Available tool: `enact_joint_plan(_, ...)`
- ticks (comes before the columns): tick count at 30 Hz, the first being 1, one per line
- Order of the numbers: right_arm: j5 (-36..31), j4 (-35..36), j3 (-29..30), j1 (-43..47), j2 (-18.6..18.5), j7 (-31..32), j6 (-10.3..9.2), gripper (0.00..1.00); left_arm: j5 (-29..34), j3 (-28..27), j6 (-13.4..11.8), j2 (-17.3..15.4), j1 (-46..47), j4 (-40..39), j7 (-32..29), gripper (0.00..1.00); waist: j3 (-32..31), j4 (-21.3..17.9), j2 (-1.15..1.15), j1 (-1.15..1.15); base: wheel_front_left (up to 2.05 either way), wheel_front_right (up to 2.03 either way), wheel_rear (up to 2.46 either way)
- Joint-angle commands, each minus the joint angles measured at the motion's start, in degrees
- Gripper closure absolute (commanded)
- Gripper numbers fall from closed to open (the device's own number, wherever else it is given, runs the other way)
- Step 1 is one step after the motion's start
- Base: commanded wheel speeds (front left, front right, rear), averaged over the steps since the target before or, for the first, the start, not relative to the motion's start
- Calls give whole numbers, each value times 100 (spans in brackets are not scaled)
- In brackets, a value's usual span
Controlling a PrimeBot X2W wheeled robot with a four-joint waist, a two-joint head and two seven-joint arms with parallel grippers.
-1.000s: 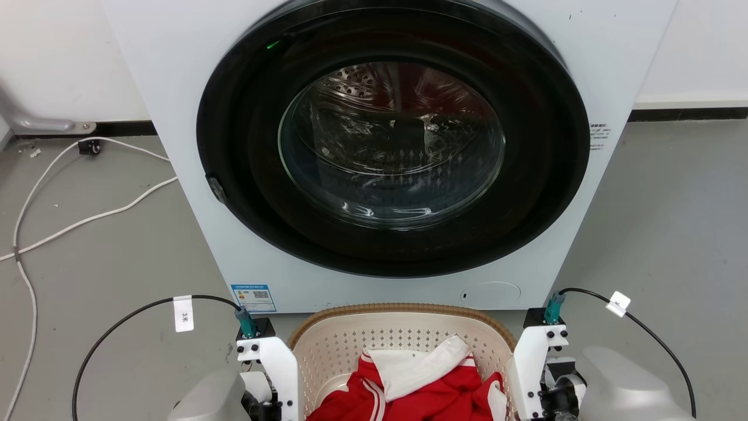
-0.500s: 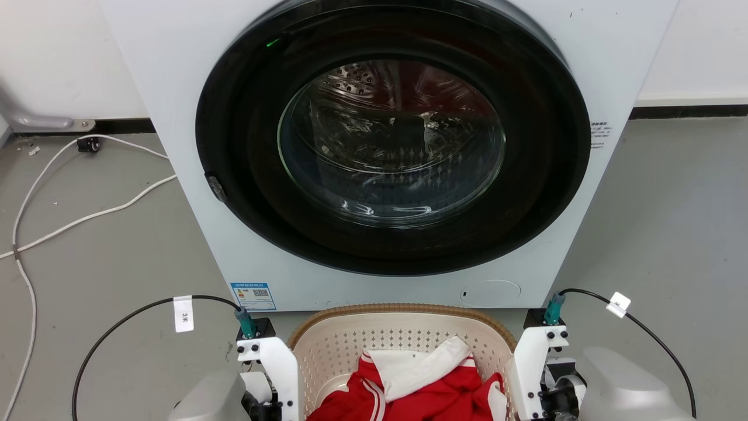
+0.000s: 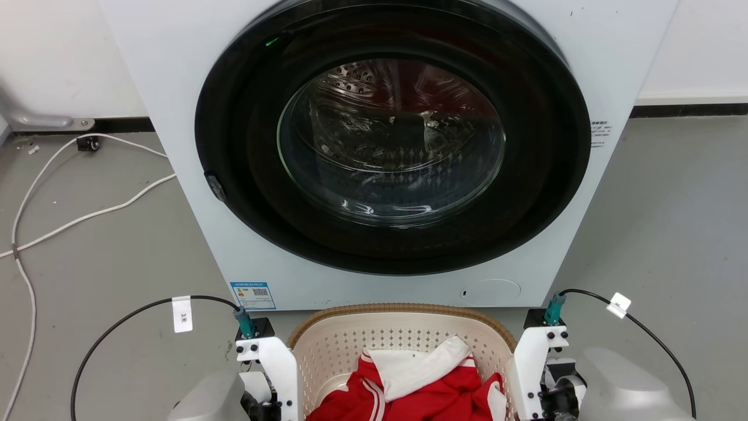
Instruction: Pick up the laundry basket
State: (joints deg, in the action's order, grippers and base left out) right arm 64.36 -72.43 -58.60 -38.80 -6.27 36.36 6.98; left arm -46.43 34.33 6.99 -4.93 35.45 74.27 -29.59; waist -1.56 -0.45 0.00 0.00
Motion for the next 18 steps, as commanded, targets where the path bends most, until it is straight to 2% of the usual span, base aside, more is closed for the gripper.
enact_joint_plan(1,55,90,-18,-67,217,-1,93,100,-60,-3,69,159,58,-76,28,100,3,-2,0,0,0,0,0)
enact_joint_plan(18,139,77,-105,-102,209,-33,93,100,-110,48,58,160,43,-76,71,100,16,-16,0,0,0,0,0)
